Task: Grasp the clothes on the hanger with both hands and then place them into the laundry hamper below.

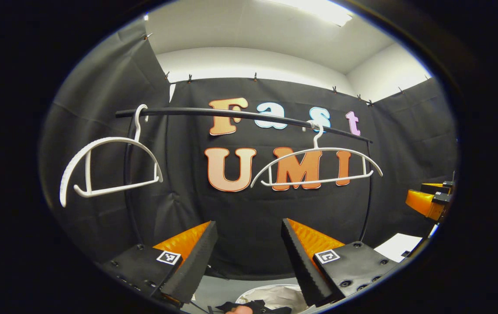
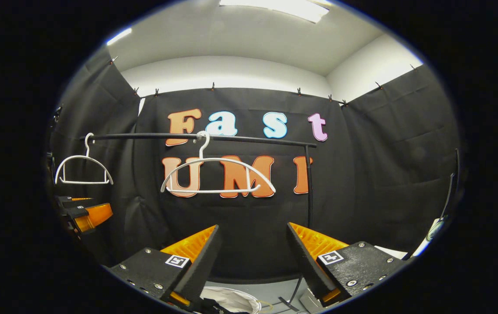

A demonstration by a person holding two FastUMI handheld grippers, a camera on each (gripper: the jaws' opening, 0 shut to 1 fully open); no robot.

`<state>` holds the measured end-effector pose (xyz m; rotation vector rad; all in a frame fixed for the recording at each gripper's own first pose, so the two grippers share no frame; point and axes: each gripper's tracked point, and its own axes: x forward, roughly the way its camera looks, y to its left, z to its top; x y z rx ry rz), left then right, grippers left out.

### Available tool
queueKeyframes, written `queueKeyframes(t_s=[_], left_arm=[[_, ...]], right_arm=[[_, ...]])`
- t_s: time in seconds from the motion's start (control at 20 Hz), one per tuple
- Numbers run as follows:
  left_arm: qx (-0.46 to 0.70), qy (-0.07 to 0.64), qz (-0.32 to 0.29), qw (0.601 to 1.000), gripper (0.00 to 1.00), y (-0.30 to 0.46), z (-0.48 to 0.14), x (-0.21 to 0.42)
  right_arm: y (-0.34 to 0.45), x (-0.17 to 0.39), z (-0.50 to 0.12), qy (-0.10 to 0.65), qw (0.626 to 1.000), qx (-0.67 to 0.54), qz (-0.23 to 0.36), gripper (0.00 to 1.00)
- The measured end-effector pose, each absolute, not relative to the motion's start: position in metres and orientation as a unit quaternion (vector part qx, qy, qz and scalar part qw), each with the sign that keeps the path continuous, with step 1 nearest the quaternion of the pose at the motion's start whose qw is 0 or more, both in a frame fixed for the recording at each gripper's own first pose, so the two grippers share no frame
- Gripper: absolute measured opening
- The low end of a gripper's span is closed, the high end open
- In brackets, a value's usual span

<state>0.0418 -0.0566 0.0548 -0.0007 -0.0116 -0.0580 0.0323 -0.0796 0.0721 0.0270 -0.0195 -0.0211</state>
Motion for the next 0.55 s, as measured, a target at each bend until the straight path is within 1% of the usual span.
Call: queueKeyframes(t_s=[0.2,0.25,0.3,0.45,0.5,0.55], left_arm=[[-0.007,-0.003,-0.030,1.000,0.98,-0.0586,0.0511,0.0441],[-0.008,-0.002,-0.030,1.000,0.98,-0.0595,0.0506,0.0446],[-0.009,-0.001,-0.029,1.000,0.96,-0.0577,0.0498,0.0448],[-0.010,-0.002,-0.025,1.000,0.96,-0.0540,0.0503,0.0460],[-0.010,-0.002,-0.024,1.000,0.98,-0.0537,0.0501,0.0454],[-0.010,-0.003,-0.023,1.000,0.96,-0.0534,0.0507,0.0449]], right_arm=[[-0.0781,0.0345,0.0677,-0.006,1.000,0.010,-0.008,0.92],[-0.0780,0.0352,0.0679,-0.006,1.000,0.010,-0.007,0.92],[-0.0779,0.0371,0.0696,-0.007,1.000,0.011,-0.008,0.92],[-0.0793,0.0356,0.0707,-0.011,1.000,0.008,-0.009,0.92],[-0.0792,0.0362,0.0704,-0.011,1.000,0.007,-0.009,0.92],[-0.0792,0.0363,0.0703,-0.011,1.000,0.007,-0.009,0.92]])
